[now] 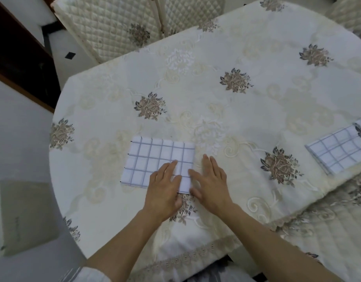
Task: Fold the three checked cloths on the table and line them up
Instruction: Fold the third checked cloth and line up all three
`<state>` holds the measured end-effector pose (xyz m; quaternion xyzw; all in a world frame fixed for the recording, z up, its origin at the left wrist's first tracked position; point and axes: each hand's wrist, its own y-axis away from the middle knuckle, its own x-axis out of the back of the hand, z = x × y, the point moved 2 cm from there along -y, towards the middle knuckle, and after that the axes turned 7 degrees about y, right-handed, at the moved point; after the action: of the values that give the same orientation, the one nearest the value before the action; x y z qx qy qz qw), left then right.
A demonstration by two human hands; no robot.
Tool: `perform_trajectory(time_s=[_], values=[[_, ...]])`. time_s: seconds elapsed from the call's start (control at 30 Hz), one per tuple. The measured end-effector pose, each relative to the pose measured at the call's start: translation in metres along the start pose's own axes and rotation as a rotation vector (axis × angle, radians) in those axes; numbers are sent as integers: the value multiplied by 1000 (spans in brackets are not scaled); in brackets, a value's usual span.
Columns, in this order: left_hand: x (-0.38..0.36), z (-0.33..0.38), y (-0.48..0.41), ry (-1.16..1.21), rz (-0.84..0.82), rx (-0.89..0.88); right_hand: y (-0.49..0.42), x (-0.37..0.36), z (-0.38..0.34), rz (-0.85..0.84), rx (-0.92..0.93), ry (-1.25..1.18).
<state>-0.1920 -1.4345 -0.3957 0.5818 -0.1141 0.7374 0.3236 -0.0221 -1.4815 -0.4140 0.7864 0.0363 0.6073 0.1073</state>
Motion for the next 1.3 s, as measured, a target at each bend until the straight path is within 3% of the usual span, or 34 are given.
perform_trajectory(time_s=[0.2, 0.4, 0.63, 0.87, 1.03, 1.2, 1.3], values=[[-3, 14, -6, -129, 23, -171, 0, 0, -2, 1, -27, -68], [-13, 27, -8, -95, 94, -218, 6, 1, -1, -42, -41, -78], [-1, 21, -16, -67, 146, -98, 4, 6, 1, -132, -51, -119], [36, 13, -4, 197, 298, -121, 3, 21, -3, 54, 7, -268], [63, -16, 15, 457, 359, -114, -3, 31, -17, 163, 31, -247], [88, -51, 54, 508, 427, -170, 7, 28, -28, 194, -1, -263], [87, -78, 81, 596, 444, -109, 13, 20, -41, 181, 4, -266]])
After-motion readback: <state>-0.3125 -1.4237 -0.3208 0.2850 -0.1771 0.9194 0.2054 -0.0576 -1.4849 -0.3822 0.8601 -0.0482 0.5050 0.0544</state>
